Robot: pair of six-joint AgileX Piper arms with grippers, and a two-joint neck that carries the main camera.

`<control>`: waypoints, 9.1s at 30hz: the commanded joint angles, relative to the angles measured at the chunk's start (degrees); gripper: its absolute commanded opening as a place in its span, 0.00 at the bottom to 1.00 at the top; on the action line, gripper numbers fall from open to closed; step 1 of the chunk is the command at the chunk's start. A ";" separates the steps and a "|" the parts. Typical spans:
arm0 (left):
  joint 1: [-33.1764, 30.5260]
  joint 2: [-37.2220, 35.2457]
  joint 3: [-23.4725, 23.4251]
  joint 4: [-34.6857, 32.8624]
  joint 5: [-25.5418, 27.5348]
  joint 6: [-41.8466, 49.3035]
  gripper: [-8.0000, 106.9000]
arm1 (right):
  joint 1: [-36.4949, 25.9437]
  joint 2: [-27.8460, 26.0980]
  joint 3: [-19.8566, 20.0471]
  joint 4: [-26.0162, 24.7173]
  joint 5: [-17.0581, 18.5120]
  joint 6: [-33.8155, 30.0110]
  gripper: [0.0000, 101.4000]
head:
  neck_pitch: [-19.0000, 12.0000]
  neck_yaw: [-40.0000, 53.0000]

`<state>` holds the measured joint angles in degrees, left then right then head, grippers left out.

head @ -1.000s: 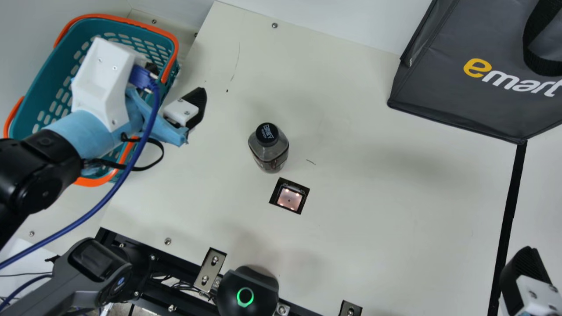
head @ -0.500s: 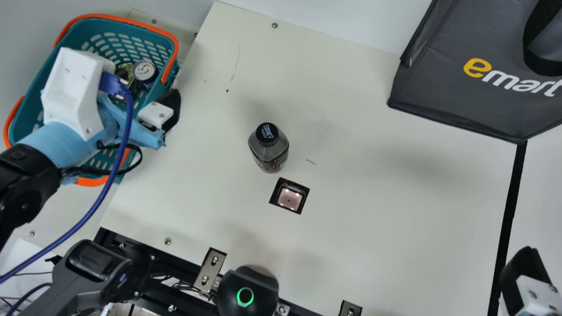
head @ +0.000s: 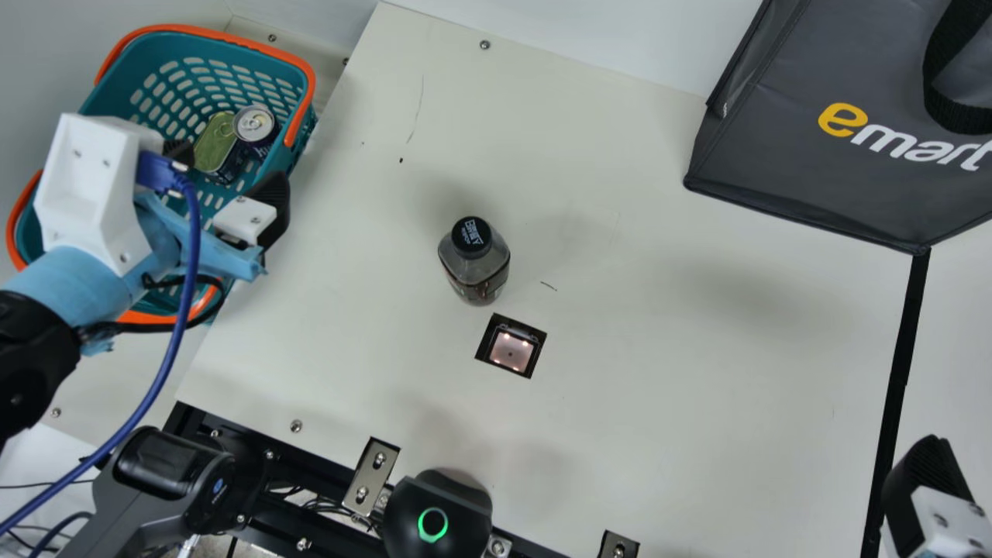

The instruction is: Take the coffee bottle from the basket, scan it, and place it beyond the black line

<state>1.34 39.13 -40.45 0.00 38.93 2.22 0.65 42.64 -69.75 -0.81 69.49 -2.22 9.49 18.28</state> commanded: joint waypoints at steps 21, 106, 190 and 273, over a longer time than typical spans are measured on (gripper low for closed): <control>0.84 -5.37 3.57 -0.56 2.35 0.34 0.85 | 0.00 0.00 0.00 0.00 0.00 0.00 0.90 | -1.57 0.14; 0.43 -6.60 4.10 -0.56 3.31 0.23 0.85 | 0.00 0.00 0.00 0.00 0.00 0.00 0.90 | -1.57 -7.87; -37.00 24.25 -12.14 11.57 1.98 -20.77 0.85 | 0.00 0.00 0.00 0.00 -0.05 0.00 0.90 | -1.57 -19.86; -51.51 39.09 -19.50 23.24 9.07 -45.75 0.16 | 0.00 0.00 0.00 0.00 -0.05 0.00 0.90 | -1.57 -19.86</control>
<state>-49.90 78.39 -60.02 23.24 48.19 -44.30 0.65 42.64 -69.75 -0.81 69.43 -2.22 9.49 -1.58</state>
